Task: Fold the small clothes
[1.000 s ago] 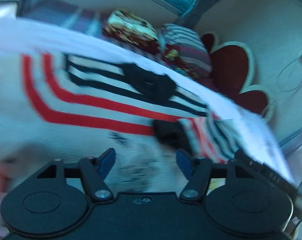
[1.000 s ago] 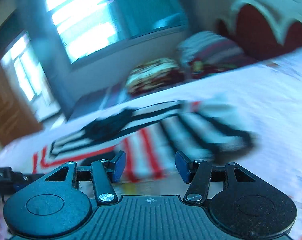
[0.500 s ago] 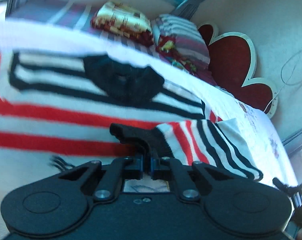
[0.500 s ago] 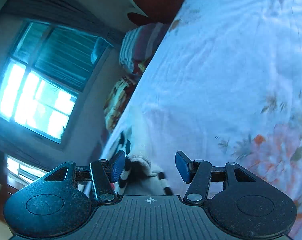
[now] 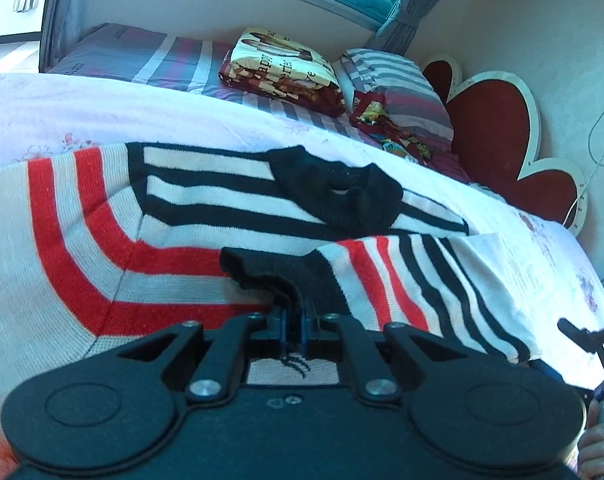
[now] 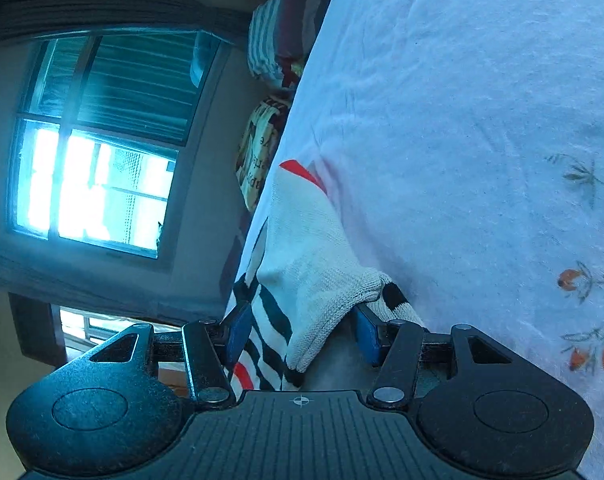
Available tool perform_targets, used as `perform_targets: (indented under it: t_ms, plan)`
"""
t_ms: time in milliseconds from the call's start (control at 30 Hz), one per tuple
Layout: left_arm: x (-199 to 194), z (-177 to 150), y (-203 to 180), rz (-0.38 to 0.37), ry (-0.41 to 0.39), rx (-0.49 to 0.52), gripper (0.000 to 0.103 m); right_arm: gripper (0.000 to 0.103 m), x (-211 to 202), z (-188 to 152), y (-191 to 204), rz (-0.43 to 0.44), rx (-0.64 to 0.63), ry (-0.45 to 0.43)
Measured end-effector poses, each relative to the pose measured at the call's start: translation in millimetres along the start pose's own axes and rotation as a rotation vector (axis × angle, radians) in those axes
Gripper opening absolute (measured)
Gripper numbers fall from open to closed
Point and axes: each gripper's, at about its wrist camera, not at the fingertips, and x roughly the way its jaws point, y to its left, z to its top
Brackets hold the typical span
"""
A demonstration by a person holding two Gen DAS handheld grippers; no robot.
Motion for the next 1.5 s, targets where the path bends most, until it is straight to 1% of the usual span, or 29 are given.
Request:
perform_targets:
  t_ms: [33, 67, 100, 133, 200, 267, 333, 400, 433, 467, 533, 567, 600, 633, 667, 767, 833, 867, 900, 933, 967, 1000, 1100, 1233, 1333, 1367, 1400, 1433, 1500]
  plan:
    - [2, 0, 1, 0.0, 0.004, -0.001, 0.005, 0.052, 2, 0, -2, -0.014, -0.004, -0.003]
    - [2, -1, 5, 0.0, 0.006, -0.002, 0.005, 0.04, 4, 0, -2, -0.027, -0.012, -0.003]
    - [2, 0, 6, -0.002, 0.005, -0.003, 0.005, 0.008, 5, 1, 1, -0.049, -0.039, -0.004]
    - [0, 0, 6, -0.006, -0.001, -0.002, 0.005, 0.009, 5, 0, 4, -0.081, -0.073, -0.008]
    - [-5, -1, 5, -0.011, -0.017, 0.019, 0.005, 0.008, -3, -6, 7, -0.092, -0.126, -0.02]
    - [0, -4, 3, 0.013, 0.0, 0.05, 0.005, 0.008, -6, -12, 10, -0.136, -0.198, -0.024]
    - [5, -7, 3, 0.029, 0.014, 0.05, 0.006, 0.007, -1, -14, 5, -0.197, -0.212, -0.003]
    - [4, -7, -1, 0.044, 0.008, 0.071, 0.006, 0.007, -5, -18, -4, -0.188, -0.21, -0.008]
    - [4, -8, -2, 0.055, 0.009, 0.085, 0.009, 0.007, -9, -19, -3, -0.19, -0.217, -0.008]
    - [3, -8, -2, 0.062, 0.007, 0.1, 0.017, 0.008, -12, -20, -1, -0.19, -0.23, -0.003]
    - [-6, -8, -1, 0.109, -0.016, 0.118, 0.032, 0.015, -24, -24, 9, -0.21, -0.302, 0.001]
    - [-16, -9, -1, 0.163, -0.056, 0.131, 0.049, 0.017, -32, -30, 20, -0.218, -0.372, -0.023]
    - [-26, -10, -4, 0.211, -0.113, 0.163, 0.056, 0.017, -41, -34, 30, -0.217, -0.449, -0.049]
    - [-34, -11, -11, 0.233, -0.164, 0.204, 0.061, 0.017, -46, -36, 38, -0.215, -0.513, -0.067]
    - [-36, -11, -19, 0.215, -0.18, 0.23, 0.062, 0.017, -46, -37, 46, -0.212, -0.56, -0.071]
    - [-20, -12, -55, 0.111, -0.152, 0.306, 0.066, 0.017, -12, -46, 69, -0.209, -0.695, -0.011]
    - [2, -16, -77, 0.081, -0.112, 0.349, 0.068, 0.017, 13, -57, 76, -0.221, -0.789, 0.038]
    - [15, -19, -82, 0.082, -0.086, 0.357, 0.071, 0.017, 27, -64, 76, -0.258, -0.837, 0.068]
    - [26, -21, -81, 0.104, -0.054, 0.357, 0.072, 0.016, 37, -66, 73, -0.308, -0.869, 0.09]
    - [35, -23, -74, 0.128, -0.023, 0.35, 0.072, 0.014, 42, -63, 64, -0.328, -0.873, 0.099]
    - [32, -25, -68, 0.108, -0.057, 0.352, 0.072, 0.013, 39, -56, 57, -0.294, -0.831, 0.098]
    - [29, -24, -64, 0.114, -0.053, 0.347, 0.071, 0.013, 34, -49, 54, -0.28, -0.795, 0.108]
    - [20, -24, -61, 0.138, -0.089, 0.348, 0.07, 0.014, 22, -31, 61, -0.257, -0.843, 0.035]
    - [33, -16, -65, 0.164, -0.09, 0.31, 0.071, 0.014, 55, 4, 74, -0.257, -0.825, 0.01]
    - [41, -16, -69, 0.207, -0.091, 0.325, 0.075, 0.013, 88, 19, 83, -0.225, -0.866, 0.055]
    - [44, -17, -71, 0.223, -0.096, 0.343, 0.075, 0.013, 100, 22, 83, -0.252, -0.898, 0.07]
    - [43, -18, -70, 0.225, -0.103, 0.341, 0.076, 0.012, 113, 26, 78, -0.323, -0.926, 0.077]
    - [42, -18, -68, 0.225, -0.107, 0.332, 0.076, 0.012, 118, 31, 73, -0.351, -0.928, 0.072]
    - [41, -18, -65, 0.223, -0.11, 0.318, 0.076, 0.011, 115, 41, 63, -0.315, -0.878, 0.066]
